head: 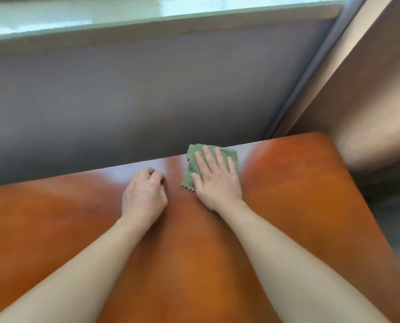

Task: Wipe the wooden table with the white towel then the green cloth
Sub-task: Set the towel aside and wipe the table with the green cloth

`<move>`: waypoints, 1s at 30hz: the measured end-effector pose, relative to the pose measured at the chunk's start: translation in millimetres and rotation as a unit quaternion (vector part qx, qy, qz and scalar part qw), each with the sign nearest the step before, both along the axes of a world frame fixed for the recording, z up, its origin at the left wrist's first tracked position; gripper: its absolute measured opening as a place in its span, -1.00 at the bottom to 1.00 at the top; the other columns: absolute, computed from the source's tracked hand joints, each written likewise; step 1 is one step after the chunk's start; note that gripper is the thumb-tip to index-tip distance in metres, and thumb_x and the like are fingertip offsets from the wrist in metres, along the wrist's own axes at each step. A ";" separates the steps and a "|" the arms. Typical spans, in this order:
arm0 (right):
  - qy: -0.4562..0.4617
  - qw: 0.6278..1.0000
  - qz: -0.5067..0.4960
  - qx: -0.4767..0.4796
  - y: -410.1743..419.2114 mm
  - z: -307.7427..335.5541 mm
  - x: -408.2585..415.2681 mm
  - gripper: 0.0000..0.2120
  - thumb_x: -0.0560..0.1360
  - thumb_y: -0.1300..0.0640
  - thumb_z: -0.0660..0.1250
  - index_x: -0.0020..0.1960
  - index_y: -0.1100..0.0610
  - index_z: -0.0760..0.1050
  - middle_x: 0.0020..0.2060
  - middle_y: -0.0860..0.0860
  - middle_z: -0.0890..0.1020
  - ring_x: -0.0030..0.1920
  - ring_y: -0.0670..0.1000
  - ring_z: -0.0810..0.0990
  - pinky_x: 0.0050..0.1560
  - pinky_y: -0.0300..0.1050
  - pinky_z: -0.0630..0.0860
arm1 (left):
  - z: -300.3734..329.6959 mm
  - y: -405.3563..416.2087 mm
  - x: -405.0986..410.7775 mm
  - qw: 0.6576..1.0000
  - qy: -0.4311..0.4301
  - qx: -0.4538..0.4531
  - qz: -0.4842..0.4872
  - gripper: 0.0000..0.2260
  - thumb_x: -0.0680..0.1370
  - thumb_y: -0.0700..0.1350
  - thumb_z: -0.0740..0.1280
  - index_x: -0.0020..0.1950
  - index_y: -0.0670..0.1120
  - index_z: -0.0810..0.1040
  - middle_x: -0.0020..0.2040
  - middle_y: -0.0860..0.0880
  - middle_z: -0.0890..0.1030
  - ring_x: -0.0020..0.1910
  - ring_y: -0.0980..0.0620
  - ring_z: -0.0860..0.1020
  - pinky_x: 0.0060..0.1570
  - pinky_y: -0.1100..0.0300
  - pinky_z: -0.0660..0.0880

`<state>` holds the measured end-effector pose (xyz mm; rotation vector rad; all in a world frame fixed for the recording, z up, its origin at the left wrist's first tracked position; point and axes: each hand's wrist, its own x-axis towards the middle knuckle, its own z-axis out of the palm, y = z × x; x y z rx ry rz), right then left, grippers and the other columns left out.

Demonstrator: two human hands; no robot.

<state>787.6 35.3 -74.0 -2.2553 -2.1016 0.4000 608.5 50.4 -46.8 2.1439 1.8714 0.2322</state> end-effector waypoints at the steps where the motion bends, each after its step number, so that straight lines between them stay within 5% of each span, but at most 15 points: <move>1: -0.009 0.999 -0.042 0.003 2.2 -1.6 32.0 -0.43 0.62 -0.18 -0.11 0.59 -0.09 -0.13 0.58 -0.11 -0.14 0.56 -0.01 -0.23 0.52 0.08 -0.25 | 1.4 0.2 8.5 1.000 0.000 -0.002 -0.011 -0.82 0.51 -0.15 0.25 0.06 -0.09 0.56 0.13 -0.04 0.50 0.17 -0.09 0.42 0.03 0.03 0.45; 4: -0.031 0.988 -0.152 -0.006 -6.7 -1.1 118.0 -0.43 0.62 -0.18 -0.15 0.59 -0.07 -0.12 0.58 -0.08 -0.12 0.56 0.00 -0.21 0.52 0.11 -0.20 | -1.1 -0.7 41.5 0.998 -0.015 0.008 -0.059 -0.80 0.49 -0.15 0.27 0.09 -0.08 0.57 0.14 -0.03 0.52 0.17 -0.10 0.43 0.02 0.02 0.46; 7: -0.037 0.977 -0.208 -0.015 -12.5 -0.2 120.4 -0.42 0.63 -0.16 -0.16 0.59 -0.02 -0.16 0.58 -0.04 -0.14 0.56 0.05 -0.21 0.52 0.15 -0.21 | -6.3 -3.3 82.1 0.994 -0.025 0.028 -0.107 -0.81 0.47 -0.15 0.28 0.04 -0.09 0.59 0.07 -0.06 0.54 0.09 -0.15 0.48 -0.05 0.01 0.50; 13: -0.017 0.999 -0.023 -0.020 -12.6 3.9 88.1 -0.45 0.64 -0.13 -0.13 0.58 -0.07 -0.16 0.58 -0.08 -0.16 0.56 0.02 -0.24 0.52 0.10 -0.24 | -13.1 -5.3 134.2 0.982 -0.009 0.070 -0.178 -0.80 0.44 -0.14 0.22 -0.07 -0.19 0.58 -0.04 -0.12 0.58 -0.07 -0.21 0.53 -0.14 -0.02 0.51; 19: -0.038 0.981 -0.188 -0.022 -18.0 -0.9 237.8 -0.45 0.64 -0.15 -0.17 0.59 -0.05 -0.14 0.58 -0.09 -0.15 0.56 0.01 -0.20 0.52 0.12 -0.19 | -5.5 -0.6 158.8 0.988 0.027 0.035 -0.149 -0.81 0.48 0.00 0.33 -0.10 -0.13 0.54 -0.02 -0.10 0.51 -0.02 -0.19 0.47 -0.14 -0.01 0.49; 30: -0.040 0.992 -0.115 -0.017 -114.8 2.0 183.4 -0.41 0.59 -0.16 -0.19 0.59 -0.01 -0.04 0.58 -0.03 -0.02 0.57 0.07 -0.09 0.50 0.11 -0.16 | 5.2 -26.6 239.2 0.976 -0.019 -0.008 -0.215 -0.77 0.55 -0.06 0.19 0.12 -0.07 0.56 0.17 -0.02 0.49 0.16 -0.08 0.42 -0.13 0.07 0.44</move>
